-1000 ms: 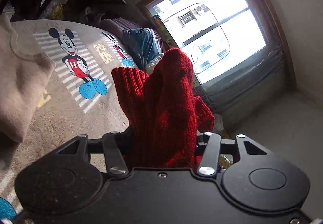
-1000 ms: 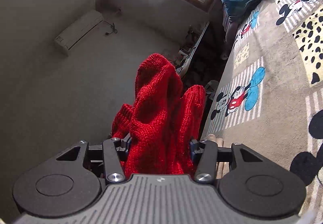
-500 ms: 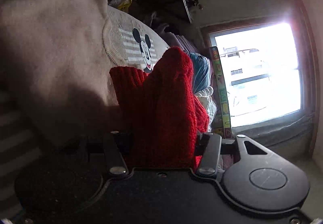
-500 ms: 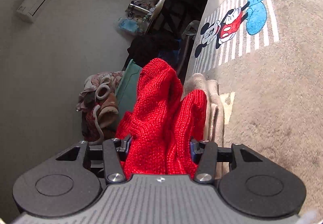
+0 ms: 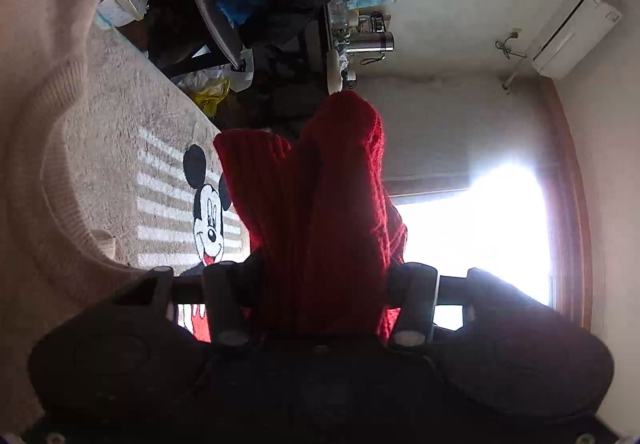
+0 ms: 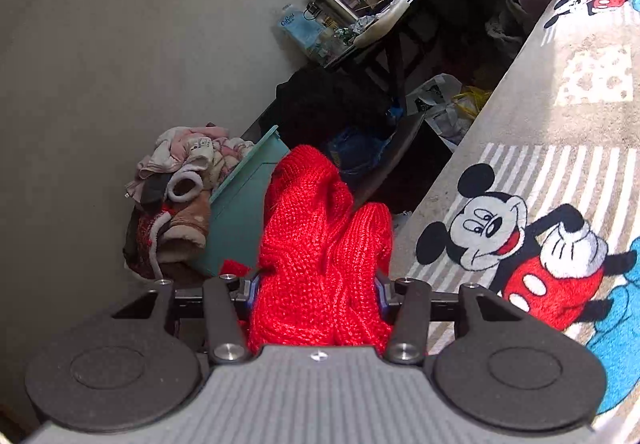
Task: Fold clothes
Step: 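Carry the folded red sweater with both tools toward the beige sweater, then lower the red sweater onto the blanket and open both tools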
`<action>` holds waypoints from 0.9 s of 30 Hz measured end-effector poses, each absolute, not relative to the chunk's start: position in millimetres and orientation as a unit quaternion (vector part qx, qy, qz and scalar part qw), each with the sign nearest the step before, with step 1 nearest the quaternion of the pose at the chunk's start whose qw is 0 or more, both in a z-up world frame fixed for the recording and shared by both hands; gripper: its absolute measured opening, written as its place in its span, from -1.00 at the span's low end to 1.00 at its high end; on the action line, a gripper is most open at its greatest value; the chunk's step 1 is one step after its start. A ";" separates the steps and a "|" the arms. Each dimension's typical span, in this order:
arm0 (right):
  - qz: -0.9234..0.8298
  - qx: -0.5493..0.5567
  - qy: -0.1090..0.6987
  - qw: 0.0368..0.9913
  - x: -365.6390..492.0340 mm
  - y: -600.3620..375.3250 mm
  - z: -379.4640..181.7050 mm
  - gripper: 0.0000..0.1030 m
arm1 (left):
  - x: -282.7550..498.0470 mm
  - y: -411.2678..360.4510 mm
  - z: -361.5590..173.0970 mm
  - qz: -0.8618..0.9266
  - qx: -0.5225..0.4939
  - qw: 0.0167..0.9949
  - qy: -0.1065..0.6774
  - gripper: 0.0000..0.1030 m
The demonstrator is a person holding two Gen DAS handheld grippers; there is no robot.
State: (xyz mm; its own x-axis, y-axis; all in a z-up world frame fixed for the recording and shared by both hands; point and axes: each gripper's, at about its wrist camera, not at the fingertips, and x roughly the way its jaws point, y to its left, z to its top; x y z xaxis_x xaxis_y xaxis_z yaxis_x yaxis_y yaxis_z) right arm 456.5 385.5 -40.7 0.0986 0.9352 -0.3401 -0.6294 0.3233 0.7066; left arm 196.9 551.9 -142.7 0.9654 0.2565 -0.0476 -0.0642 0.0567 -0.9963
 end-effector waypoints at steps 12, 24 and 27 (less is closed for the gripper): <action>0.444 0.171 0.433 0.765 508.9 374.6 -129.7 0.06 | 252.7 555.5 -164.6 0.178 -0.607 0.765 0.117 0.10; 0.493 0.120 0.282 0.814 448.6 329.8 -106.5 -0.21 | 228.9 514.7 -100.2 0.169 -0.393 0.895 0.126 0.16; 0.501 0.115 0.256 0.819 426.3 318.8 -119.1 -0.24 | 252.2 499.4 -109.6 0.135 -0.323 0.919 0.182 0.04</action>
